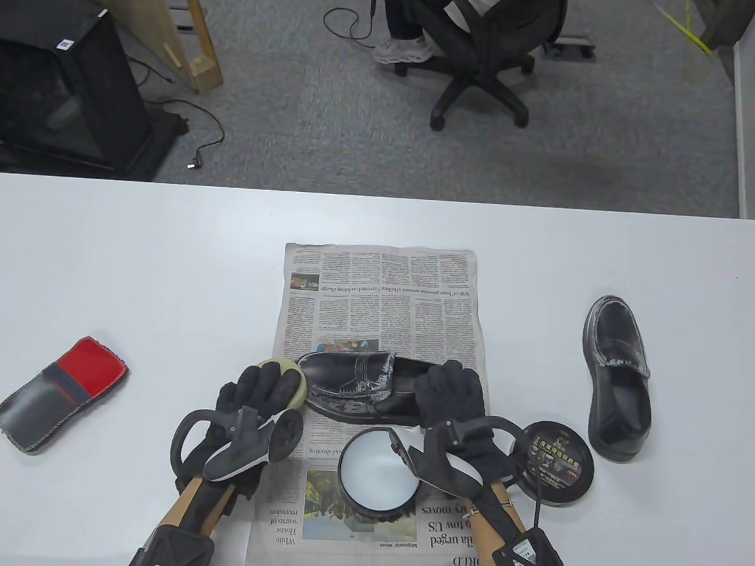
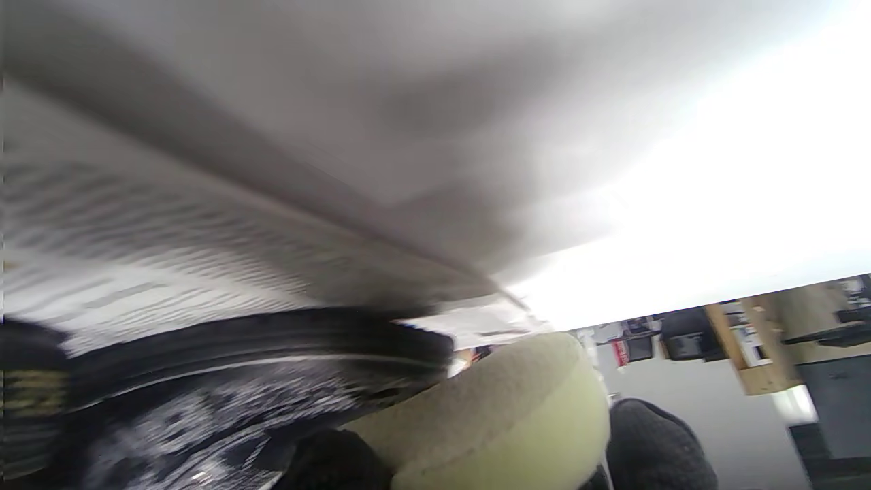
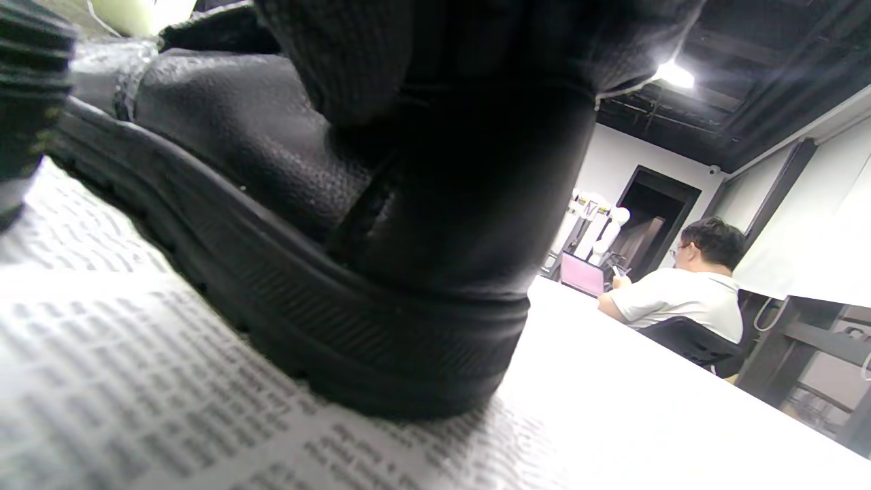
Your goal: Dip and apply leather care cream with polishing sponge on shoes
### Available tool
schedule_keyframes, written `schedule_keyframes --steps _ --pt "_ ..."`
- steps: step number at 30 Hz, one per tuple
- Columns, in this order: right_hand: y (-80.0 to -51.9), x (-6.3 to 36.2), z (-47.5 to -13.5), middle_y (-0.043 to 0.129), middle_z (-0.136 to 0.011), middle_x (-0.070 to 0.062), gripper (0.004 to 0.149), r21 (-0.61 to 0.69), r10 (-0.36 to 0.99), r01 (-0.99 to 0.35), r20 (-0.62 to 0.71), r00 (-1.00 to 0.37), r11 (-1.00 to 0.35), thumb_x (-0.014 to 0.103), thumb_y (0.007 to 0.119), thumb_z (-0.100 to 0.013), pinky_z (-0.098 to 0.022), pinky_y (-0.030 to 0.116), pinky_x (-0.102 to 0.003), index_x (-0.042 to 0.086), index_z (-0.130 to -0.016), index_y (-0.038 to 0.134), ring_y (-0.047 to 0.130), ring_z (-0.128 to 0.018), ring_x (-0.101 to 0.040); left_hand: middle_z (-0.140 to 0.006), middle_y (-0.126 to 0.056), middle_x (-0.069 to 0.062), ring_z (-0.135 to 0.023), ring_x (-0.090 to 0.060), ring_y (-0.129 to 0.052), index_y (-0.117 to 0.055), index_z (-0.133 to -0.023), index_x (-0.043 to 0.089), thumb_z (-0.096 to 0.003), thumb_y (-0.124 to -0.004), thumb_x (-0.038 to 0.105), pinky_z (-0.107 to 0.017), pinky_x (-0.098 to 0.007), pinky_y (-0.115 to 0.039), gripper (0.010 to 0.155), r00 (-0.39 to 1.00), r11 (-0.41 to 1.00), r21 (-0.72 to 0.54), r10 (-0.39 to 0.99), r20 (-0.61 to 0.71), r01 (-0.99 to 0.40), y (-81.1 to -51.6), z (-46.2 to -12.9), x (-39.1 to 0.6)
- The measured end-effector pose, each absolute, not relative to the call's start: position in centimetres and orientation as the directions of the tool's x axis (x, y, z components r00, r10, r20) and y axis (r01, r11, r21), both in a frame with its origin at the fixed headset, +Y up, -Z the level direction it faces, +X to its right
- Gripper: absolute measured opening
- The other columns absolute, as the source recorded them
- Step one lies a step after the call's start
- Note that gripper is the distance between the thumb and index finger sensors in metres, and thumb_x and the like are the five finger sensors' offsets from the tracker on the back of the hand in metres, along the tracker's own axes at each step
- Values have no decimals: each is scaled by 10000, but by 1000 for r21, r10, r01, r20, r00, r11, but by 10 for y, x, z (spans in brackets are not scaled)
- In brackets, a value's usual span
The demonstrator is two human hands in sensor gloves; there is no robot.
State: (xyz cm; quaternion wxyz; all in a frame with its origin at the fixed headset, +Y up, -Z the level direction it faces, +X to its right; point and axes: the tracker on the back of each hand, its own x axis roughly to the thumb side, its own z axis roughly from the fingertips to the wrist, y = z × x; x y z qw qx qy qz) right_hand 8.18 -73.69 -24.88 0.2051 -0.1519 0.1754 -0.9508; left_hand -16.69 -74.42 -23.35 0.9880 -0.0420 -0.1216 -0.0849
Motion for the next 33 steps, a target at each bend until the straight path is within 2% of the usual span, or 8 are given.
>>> schedule_keyframes --steps 6,11,13,16,22,26,29,33 --pt "-736 84 -250 735 -1024 70 436 -381 -412 305 240 -879 -873 420 734 -519 -774 657 -425 331 -944 690 702 -1010 -244 -1269 -380 -127 -1139 -377 -445 -305 -1172 256 -641 -576 407 -810 -614 -501 616 943 984 -39 -156 295 175 -740 -244 -138" --pt "-733 89 -251 740 -1013 76 422 -359 -349 245 262 -900 -901 428 744 -516 -768 664 -442 339 -926 694 695 -1013 -240 -1271 -381 -133 -1138 -384 -445 -308 -1175 246 -644 -572 400 -806 -621 -499 612 978 990 -113 -65 200 89 -737 -276 -136" --pt "-733 88 -250 742 -1011 76 420 -365 -363 257 260 -895 -895 432 739 -517 -759 679 -451 340 -925 693 702 -1010 -240 -1268 -395 -135 -1134 -385 -466 -318 -1172 243 -643 -577 394 -803 -617 -511 608 988 985 -144 -79 134 98 -740 -285 -144" --pt "-734 90 -251 746 -1004 81 409 -346 -307 208 262 -915 -915 438 742 -513 -754 673 -462 346 -910 700 696 -1011 -240 -1262 -422 -143 -1120 -390 -514 -301 -1169 233 -642 -577 389 -794 -604 -544 615 991 983 -151 -94 94 107 -746 -283 -159" --pt "-734 90 -251 754 -996 93 401 -354 -311 211 253 -916 -911 442 744 -508 -750 677 -455 357 -899 706 701 -1005 -229 -1248 -486 -137 -1107 -379 -559 -326 -1169 214 -642 -583 380 -786 -590 -573 609 981 977 -140 -142 129 160 -749 -258 -184" --pt "-735 91 -251 751 -998 97 400 -349 -294 196 254 -921 -916 441 744 -507 -759 663 -448 362 -897 703 695 -1011 -230 -1248 -480 -133 -1106 -380 -556 -340 -1169 229 -644 -583 376 -786 -587 -574 597 977 992 -74 -86 195 102 -741 -247 -175" --pt "-736 91 -251 748 -998 97 396 -347 -291 194 257 -921 -918 435 739 -512 -762 651 -448 360 -900 696 685 -1019 -231 -1253 -459 -131 -1114 -379 -532 -338 -1170 237 -644 -583 378 -790 -594 -562 597 971 995 -56 -68 229 83 -736 -251 -160" --pt "-738 89 -250 744 -991 104 393 -370 -355 251 247 -902 -895 439 724 -519 -769 638 -452 373 -904 678 684 -1003 -206 -1264 -433 -119 -1131 -378 -494 -349 -1173 255 -644 -589 384 -796 -619 -539 595 966 987 -76 -121 227 142 -736 -271 -137"
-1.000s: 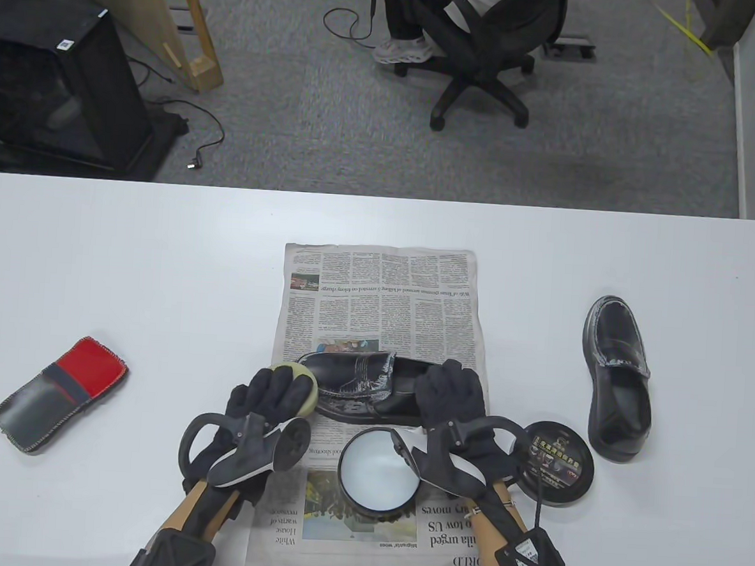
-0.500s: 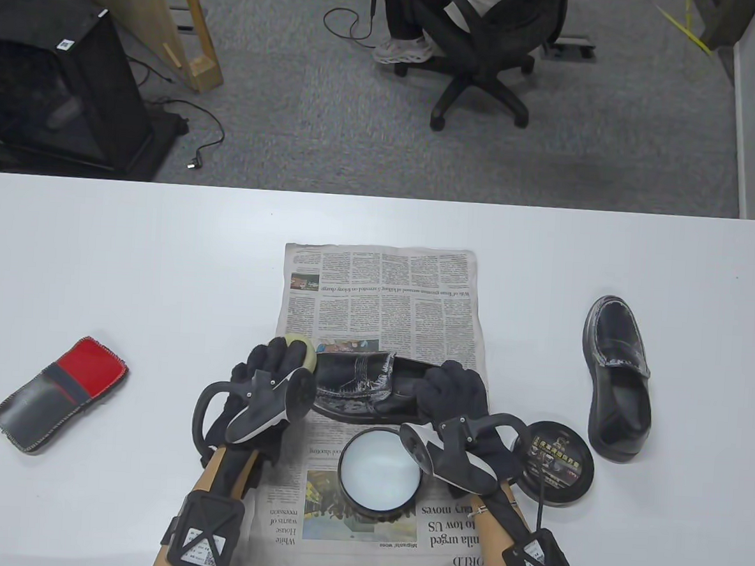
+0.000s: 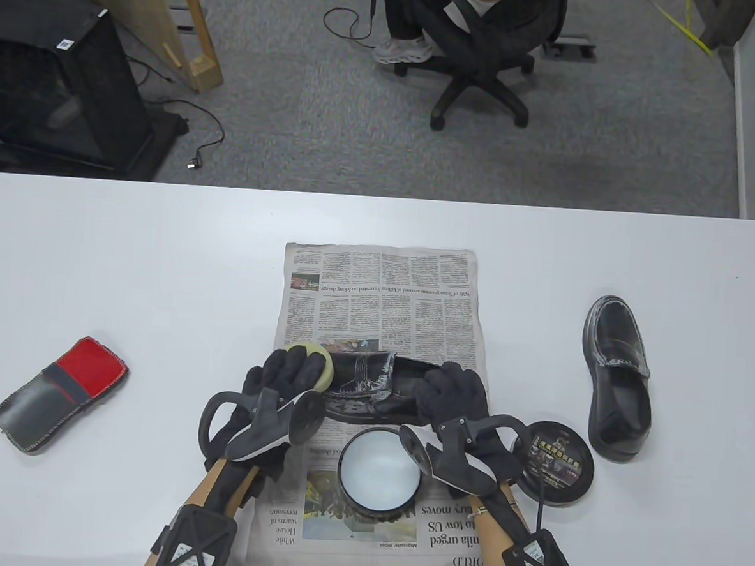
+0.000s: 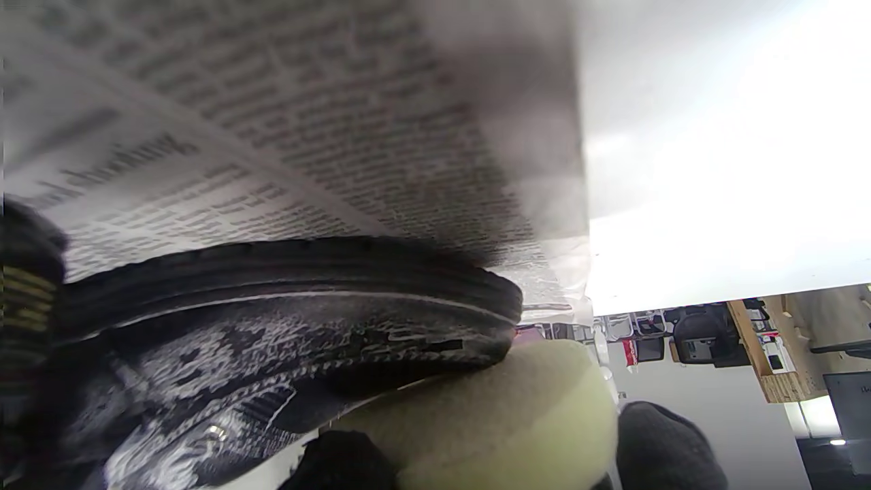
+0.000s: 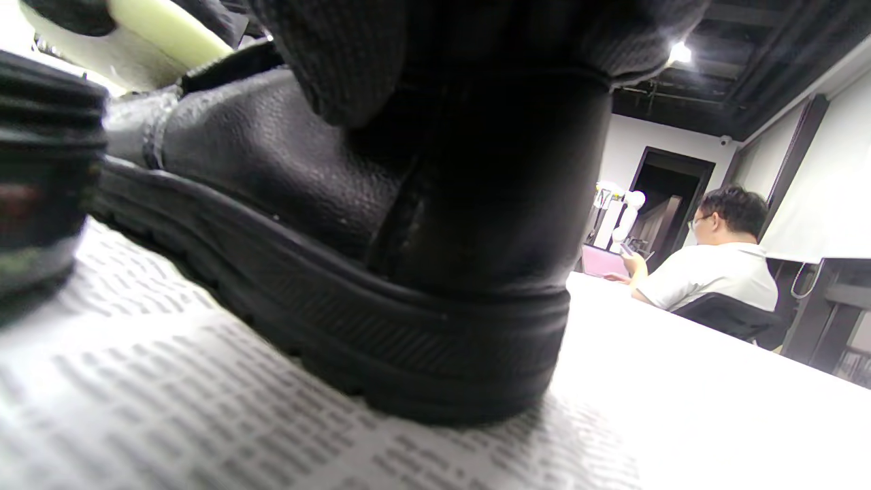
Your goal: Dip and apply leather care cream with polishing sponge on shoes
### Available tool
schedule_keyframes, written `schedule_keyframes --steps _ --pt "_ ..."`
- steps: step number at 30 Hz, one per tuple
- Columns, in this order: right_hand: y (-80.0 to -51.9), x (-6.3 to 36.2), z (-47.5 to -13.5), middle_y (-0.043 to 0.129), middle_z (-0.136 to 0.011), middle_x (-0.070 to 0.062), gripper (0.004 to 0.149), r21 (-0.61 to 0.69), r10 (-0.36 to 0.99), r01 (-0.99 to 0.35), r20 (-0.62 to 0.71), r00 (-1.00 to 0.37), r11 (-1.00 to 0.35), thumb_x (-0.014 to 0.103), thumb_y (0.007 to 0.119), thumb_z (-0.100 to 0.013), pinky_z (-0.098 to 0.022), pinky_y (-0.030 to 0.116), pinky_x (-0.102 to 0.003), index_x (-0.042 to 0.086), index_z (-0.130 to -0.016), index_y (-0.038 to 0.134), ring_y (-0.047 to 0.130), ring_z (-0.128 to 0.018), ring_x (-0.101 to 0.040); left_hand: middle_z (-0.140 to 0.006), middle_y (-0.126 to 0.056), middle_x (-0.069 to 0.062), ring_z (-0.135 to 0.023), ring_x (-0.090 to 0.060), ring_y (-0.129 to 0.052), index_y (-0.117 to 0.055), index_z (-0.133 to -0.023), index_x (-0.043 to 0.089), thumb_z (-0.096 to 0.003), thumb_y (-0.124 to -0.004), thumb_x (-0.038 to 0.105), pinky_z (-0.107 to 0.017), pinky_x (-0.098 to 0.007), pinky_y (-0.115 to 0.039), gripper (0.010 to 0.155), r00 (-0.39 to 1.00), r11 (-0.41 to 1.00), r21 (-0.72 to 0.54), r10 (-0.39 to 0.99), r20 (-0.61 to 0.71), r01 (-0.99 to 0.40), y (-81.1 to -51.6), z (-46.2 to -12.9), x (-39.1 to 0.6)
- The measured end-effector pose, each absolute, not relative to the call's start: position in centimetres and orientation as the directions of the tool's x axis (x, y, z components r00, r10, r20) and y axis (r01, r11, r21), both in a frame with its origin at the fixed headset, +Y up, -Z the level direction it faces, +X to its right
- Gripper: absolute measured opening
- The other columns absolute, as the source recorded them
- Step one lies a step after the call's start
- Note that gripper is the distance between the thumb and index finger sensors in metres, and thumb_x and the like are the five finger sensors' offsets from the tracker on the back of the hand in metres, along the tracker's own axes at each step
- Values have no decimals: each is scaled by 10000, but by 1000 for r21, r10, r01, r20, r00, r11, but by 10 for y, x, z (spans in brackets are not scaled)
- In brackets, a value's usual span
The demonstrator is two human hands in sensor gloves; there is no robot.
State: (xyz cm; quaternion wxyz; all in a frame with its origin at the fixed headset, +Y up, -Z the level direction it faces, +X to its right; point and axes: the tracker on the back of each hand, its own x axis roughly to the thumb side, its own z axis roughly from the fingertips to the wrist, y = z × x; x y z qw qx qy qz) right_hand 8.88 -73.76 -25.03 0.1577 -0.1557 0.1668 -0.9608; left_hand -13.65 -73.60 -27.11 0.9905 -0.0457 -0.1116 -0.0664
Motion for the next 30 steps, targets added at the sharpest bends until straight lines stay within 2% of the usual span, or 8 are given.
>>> schedule_keyframes --steps 3,7,11,17,22,26,30 --pt "-740 88 -250 732 -1003 115 404 -390 -409 302 229 -883 -870 448 706 -525 -769 619 -458 380 -921 659 683 -994 -201 -1263 -448 -111 -1130 -374 -510 -362 -1170 260 -642 -589 385 -794 -618 -555 589 965 980 -70 -169 201 186 -736 -281 -131" --pt "-739 88 -250 745 -998 113 404 -387 -397 290 233 -888 -875 446 716 -520 -762 641 -445 373 -915 677 697 -987 -198 -1259 -484 -102 -1121 -371 -550 -405 -1164 270 -639 -602 376 -783 -608 -588 570 974 984 -82 -144 176 160 -735 -283 -137" --pt "-739 86 -251 763 -985 106 402 -387 -400 293 233 -886 -874 443 729 -514 -743 688 -440 367 -907 693 720 -971 -201 -1250 -527 -86 -1108 -358 -599 -426 -1155 282 -636 -604 367 -778 -590 -615 556 955 959 -70 -262 137 274 -738 -278 -150" --pt "-740 85 -250 775 -977 102 391 -401 -411 298 235 -881 -866 436 744 -512 -717 737 -469 368 -895 708 751 -949 -207 -1243 -538 -85 -1108 -356 -596 -452 -1150 288 -632 -611 361 -781 -599 -606 547 945 964 -29 -251 210 263 -734 -260 -156" --pt "-740 82 -248 791 -960 102 378 -404 -417 300 243 -876 -864 427 746 -514 -707 748 -487 370 -886 715 819 -894 -190 -1250 -522 -80 -1121 -359 -566 -449 -1155 291 -635 -612 365 -784 -618 -584 550 925 974 -4 -213 314 226 -729 -249 -137" --pt "-741 82 -248 799 -950 103 373 -403 -412 293 249 -876 -867 429 742 -514 -709 747 -481 368 -881 720 827 -894 -182 -1254 -505 -81 -1130 -353 -548 -435 -1157 286 -636 -603 368 -793 -618 -574 554 919 959 -18 -266 292 283 -731 -265 -117" --pt "-741 82 -247 808 -936 89 377 -392 -399 282 259 -880 -876 431 736 -515 -713 733 -477 353 -884 724 831 -885 -186 -1252 -512 -77 -1125 -339 -563 -433 -1155 284 -636 -602 368 -791 -599 -586 553 943 961 -35 -261 206 273 -733 -280 -120"
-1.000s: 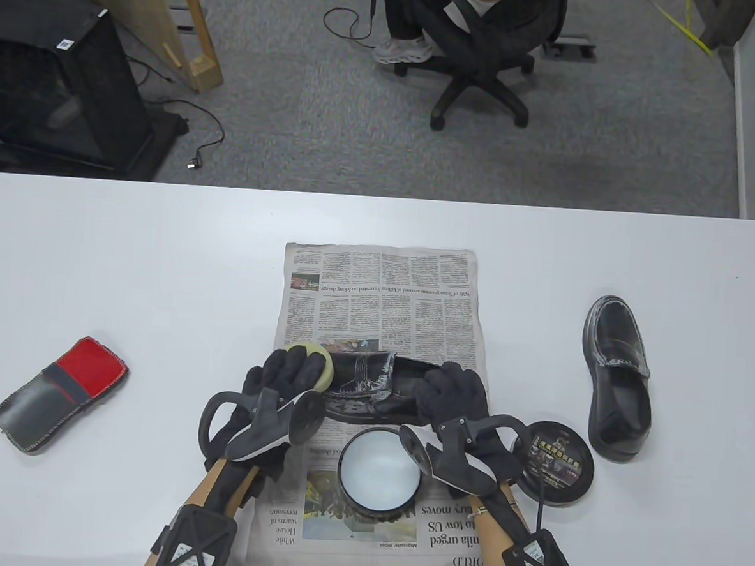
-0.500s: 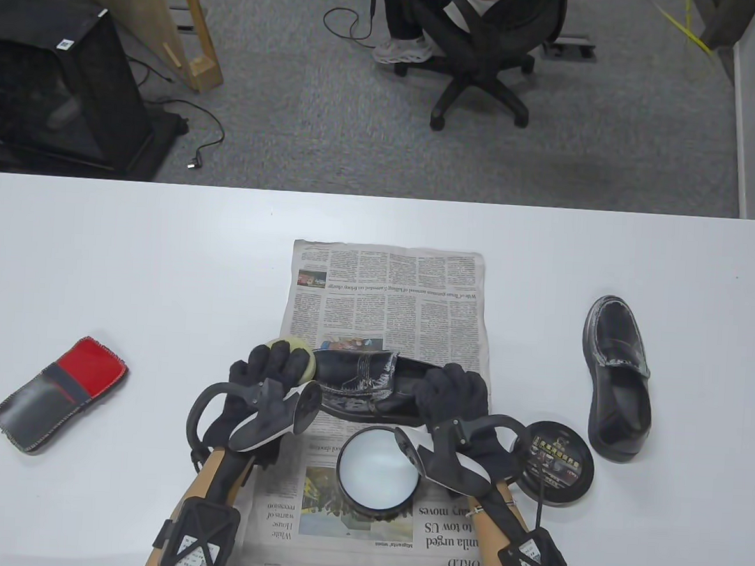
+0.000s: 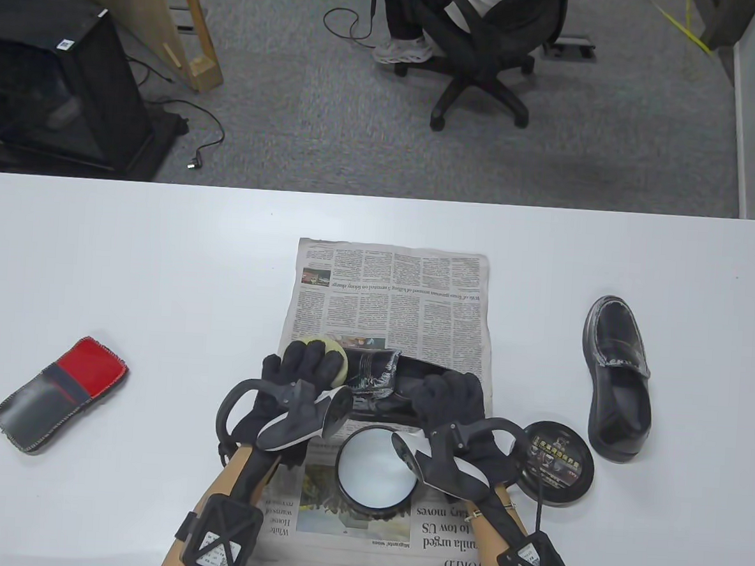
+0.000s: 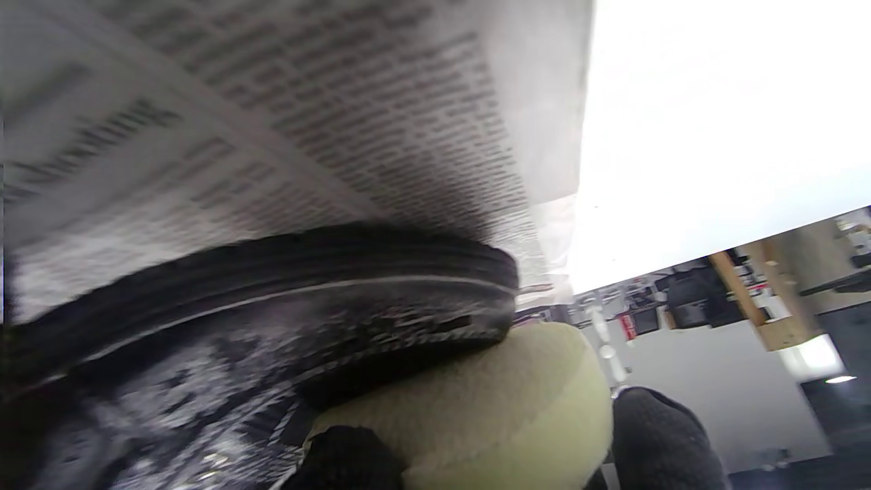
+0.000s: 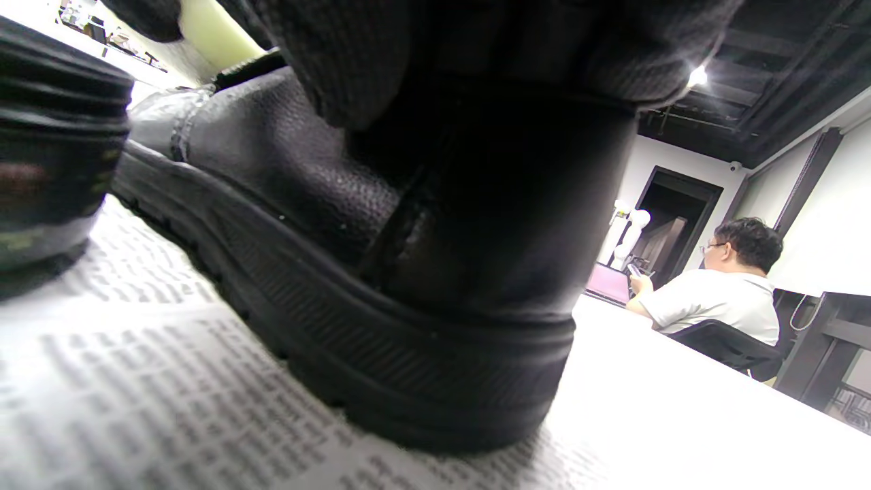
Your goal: Dip and apply leather care cream with polishing sponge on shoes
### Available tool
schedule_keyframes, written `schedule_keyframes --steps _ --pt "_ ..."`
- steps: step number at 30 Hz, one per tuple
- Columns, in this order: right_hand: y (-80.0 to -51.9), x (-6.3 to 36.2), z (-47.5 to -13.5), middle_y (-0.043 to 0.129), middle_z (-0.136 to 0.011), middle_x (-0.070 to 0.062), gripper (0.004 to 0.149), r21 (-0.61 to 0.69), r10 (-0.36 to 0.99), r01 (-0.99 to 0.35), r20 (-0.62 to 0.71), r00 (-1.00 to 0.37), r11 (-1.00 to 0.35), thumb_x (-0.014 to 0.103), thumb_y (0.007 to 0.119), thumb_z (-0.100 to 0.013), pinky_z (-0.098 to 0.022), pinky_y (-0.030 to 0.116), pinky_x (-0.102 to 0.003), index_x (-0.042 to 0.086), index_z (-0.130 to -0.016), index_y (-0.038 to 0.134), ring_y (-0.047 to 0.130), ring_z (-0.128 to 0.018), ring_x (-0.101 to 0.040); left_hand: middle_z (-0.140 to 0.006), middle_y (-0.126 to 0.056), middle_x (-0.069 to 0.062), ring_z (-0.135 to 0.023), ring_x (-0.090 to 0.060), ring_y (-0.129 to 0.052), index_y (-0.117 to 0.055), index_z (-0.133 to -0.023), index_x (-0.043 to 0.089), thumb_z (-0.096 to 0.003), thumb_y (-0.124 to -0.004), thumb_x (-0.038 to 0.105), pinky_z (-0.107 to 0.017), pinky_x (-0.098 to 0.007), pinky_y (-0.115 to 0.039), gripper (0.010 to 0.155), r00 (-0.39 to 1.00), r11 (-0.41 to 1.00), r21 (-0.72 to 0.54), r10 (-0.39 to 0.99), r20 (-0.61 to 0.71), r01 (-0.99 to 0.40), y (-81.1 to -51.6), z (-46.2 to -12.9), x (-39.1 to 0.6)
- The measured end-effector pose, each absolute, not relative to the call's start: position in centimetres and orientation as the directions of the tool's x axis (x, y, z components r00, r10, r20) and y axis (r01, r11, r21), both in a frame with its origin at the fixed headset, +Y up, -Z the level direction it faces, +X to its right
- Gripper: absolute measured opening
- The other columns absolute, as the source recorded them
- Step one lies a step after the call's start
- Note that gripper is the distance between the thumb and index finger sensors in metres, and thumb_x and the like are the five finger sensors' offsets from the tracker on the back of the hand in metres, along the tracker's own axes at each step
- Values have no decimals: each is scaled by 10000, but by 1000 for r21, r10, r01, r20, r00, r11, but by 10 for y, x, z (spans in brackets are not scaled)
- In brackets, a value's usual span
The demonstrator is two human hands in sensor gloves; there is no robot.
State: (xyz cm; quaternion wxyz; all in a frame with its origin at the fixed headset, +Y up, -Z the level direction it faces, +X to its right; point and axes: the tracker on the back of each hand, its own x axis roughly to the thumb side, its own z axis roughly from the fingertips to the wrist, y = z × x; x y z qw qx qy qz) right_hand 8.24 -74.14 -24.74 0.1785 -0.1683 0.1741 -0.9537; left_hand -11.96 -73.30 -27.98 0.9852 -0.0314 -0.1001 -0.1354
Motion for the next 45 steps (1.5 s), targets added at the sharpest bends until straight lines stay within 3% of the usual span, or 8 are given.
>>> schedule_keyframes --steps 6,11,15,20,26,32,39,45 --pt "-741 82 -246 815 -926 86 380 -394 -393 278 249 -885 -876 438 728 -517 -716 716 -473 352 -886 719 836 -876 -185 -1241 -547 -80 -1099 -334 -624 -436 -1153 274 -633 -610 366 -780 -568 -625 557 949 953 -60 -289 126 298 -740 -278 -150" --pt "-740 83 -245 815 -926 94 376 -391 -388 275 249 -887 -879 438 727 -514 -719 710 -467 359 -882 716 836 -878 -178 -1239 -544 -65 -1108 -319 -610 -446 -1150 282 -631 -614 366 -787 -568 -618 552 953 966 -61 -235 191 251 -740 -262 -167" --pt "-740 84 -247 809 -933 98 372 -356 -339 235 265 -903 -904 430 731 -514 -731 676 -464 367 -879 714 829 -888 -179 -1249 -506 -59 -1125 -315 -567 -427 -1154 291 -635 -604 366 -794 -592 -589 553 957 989 -51 -118 266 136 -736 -257 -162" --pt "-740 85 -248 802 -940 102 371 -340 -322 222 275 -906 -914 427 726 -517 -737 656 -460 371 -883 708 822 -897 -177 -1263 -463 -50 -1145 -315 -503 -402 -1160 292 -640 -600 368 -803 -617 -544 562 957 995 -72 -50 287 73 -732 -277 -134" --pt "-739 86 -247 800 -940 94 375 -343 -329 227 276 -903 -912 425 720 -521 -741 650 -464 364 -891 703 820 -891 -184 -1258 -502 -30 -1135 -307 -557 -425 -1150 305 -636 -603 371 -797 -594 -590 549 981 984 -98 -133 139 147 -739 -304 -129" --pt "-738 85 -247 809 -930 87 375 -343 -345 245 269 -899 -907 425 719 -522 -742 651 -458 361 -891 705 835 -863 -183 -1236 -575 -60 -1094 -323 -649 -448 -1148 272 -631 -614 359 -772 -578 -638 550 959 956 -104 -266 96 276 -742 -298 -145" --pt "-738 82 -246 809 -932 85 372 -349 -368 265 271 -890 -899 420 721 -522 -743 646 -459 359 -889 707 833 -865 -186 -1217 -591 -114 -1068 -353 -669 -460 -1153 206 -632 -623 344 -753 -568 -659 563 963 969 -92 -212 167 230 -741 -268 -164" --pt "-737 81 -245 814 -926 80 373 -356 -394 291 263 -881 -888 419 720 -523 -740 648 -461 355 -890 708 838 -850 -187 -1234 -537 -99 -1096 -358 -601 -453 -1154 241 -633 -628 342 -771 -597 -608 559 939 985 -30 -150 310 167 -730 -251 -142"
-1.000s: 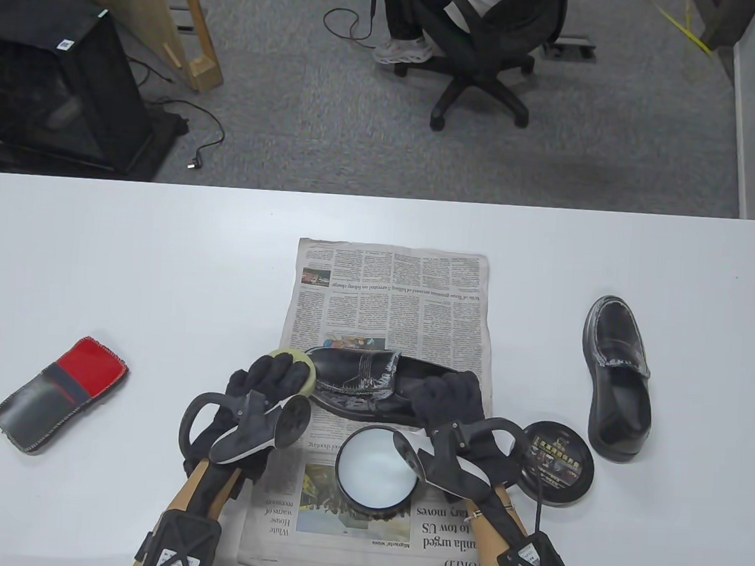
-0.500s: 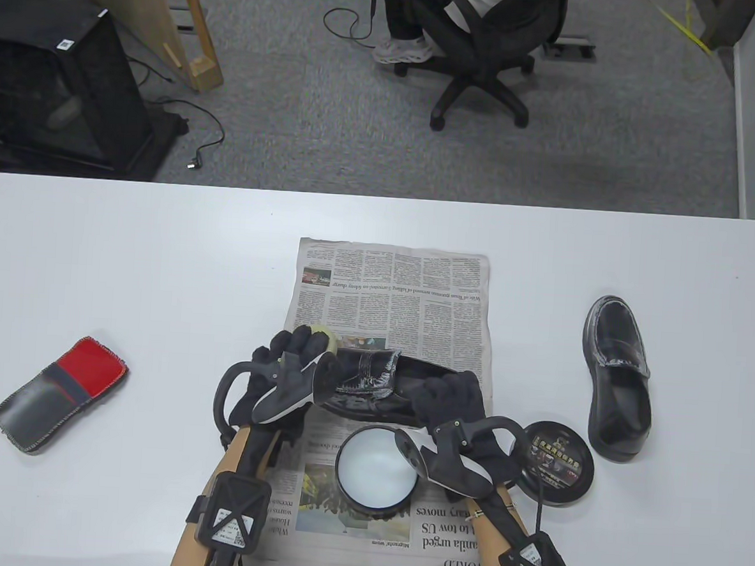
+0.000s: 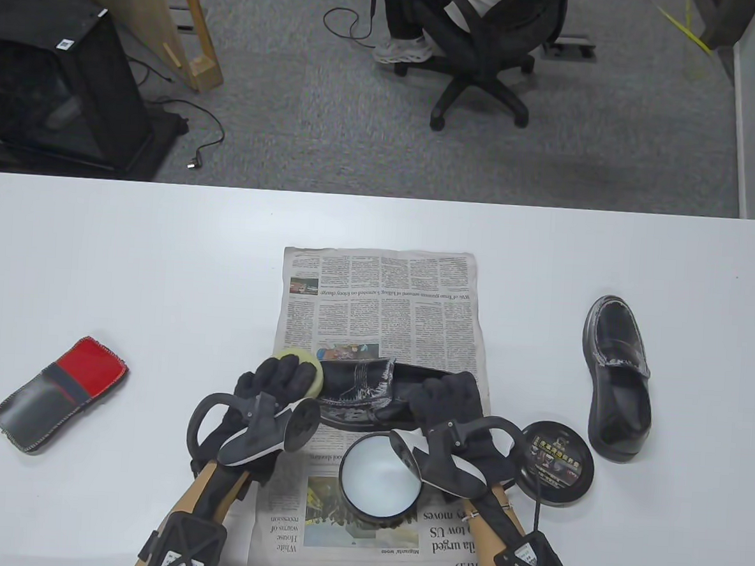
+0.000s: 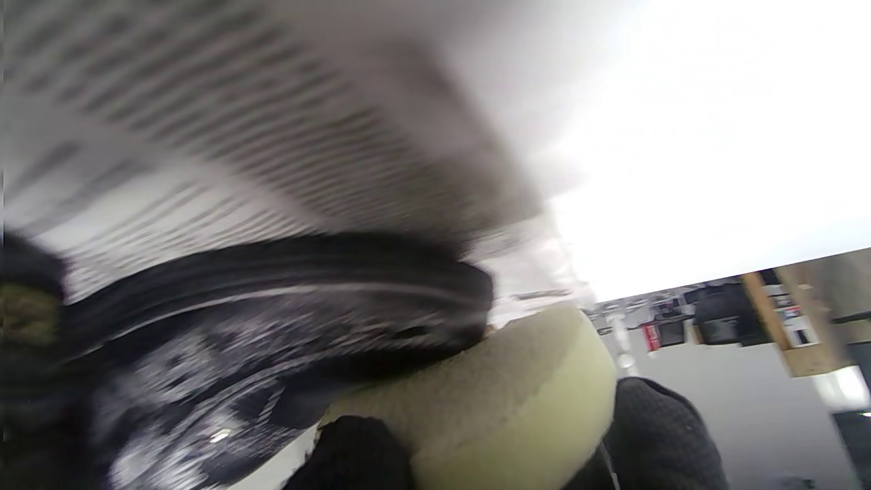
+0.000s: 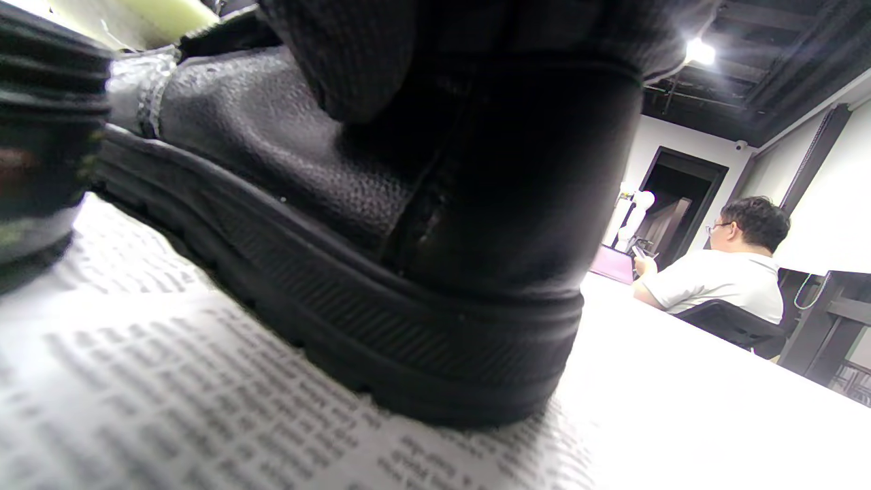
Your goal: Dip and apply leather care cream with polishing sponge on shoes
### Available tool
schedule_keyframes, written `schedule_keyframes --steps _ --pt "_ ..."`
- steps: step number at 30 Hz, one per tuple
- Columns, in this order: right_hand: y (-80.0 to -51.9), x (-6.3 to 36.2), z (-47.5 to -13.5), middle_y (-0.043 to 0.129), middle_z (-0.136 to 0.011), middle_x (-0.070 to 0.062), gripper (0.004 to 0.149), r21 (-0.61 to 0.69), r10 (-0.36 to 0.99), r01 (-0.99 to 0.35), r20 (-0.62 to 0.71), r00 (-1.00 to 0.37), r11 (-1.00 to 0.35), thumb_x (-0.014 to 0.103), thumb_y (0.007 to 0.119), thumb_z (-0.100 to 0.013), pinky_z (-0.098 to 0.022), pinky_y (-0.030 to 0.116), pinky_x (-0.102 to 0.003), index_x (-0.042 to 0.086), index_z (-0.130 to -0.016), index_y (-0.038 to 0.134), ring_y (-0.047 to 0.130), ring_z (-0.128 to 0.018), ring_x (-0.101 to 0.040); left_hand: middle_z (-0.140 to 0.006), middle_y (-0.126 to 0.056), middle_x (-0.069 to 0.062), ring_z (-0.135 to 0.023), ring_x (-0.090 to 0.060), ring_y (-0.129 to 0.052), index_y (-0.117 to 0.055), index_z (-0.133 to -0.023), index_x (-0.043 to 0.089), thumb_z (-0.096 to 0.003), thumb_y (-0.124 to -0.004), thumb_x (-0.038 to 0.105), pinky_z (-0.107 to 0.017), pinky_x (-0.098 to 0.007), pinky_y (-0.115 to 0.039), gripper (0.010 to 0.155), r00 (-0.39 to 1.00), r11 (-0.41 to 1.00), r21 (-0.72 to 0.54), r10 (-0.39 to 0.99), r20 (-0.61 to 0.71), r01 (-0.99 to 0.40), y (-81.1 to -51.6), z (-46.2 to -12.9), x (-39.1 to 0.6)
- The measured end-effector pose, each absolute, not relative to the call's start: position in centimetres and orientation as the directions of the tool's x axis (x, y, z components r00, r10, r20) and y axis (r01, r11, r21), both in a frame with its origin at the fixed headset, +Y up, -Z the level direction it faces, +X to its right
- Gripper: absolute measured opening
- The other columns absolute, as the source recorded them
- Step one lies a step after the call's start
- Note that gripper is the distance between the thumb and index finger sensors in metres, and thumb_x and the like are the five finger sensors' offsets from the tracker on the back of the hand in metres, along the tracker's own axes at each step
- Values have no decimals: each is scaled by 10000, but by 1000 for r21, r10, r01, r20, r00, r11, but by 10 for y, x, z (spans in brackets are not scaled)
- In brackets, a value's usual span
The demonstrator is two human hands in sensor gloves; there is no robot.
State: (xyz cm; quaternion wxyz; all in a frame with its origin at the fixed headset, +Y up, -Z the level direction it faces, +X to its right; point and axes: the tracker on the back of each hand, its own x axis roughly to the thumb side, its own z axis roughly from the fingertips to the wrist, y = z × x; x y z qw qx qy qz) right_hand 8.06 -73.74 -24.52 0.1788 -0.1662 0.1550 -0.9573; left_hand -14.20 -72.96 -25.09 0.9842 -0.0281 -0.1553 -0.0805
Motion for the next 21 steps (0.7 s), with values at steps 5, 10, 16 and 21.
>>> schedule_keyframes --steps 5,10,16,21 --pt "-737 81 -244 812 -925 79 376 -359 -395 292 259 -882 -887 424 714 -525 -736 649 -473 353 -894 702 841 -842 -188 -1242 -520 -94 -1107 -347 -588 -419 -1161 236 -636 -615 353 -778 -598 -598 572 949 987 -37 -137 284 154 -729 -270 -115" --pt "-737 80 -244 814 -924 73 381 -364 -401 298 250 -881 -882 429 711 -525 -736 643 -481 351 -898 700 844 -834 -192 -1237 -531 -107 -1093 -359 -609 -419 -1162 224 -638 -613 354 -763 -587 -627 573 968 972 -94 -198 153 213 -736 -290 -119" --pt "-740 76 -244 811 -930 65 384 -376 -434 331 233 -870 -866 425 705 -531 -732 635 -499 342 -905 698 845 -839 -208 -1217 -592 -117 -1060 -349 -688 -433 -1158 206 -634 -618 356 -750 -570 -658 576 920 922 -62 -373 123 382 -742 -272 -144" --pt "-739 76 -244 808 -935 72 386 -377 -441 338 230 -867 -862 429 702 -530 -730 636 -520 348 -907 693 847 -839 -209 -1207 -606 -126 -1053 -356 -692 -458 -1155 195 -634 -624 348 -743 -572 -665 569 933 948 -29 -306 189 316 -739 -251 -155"
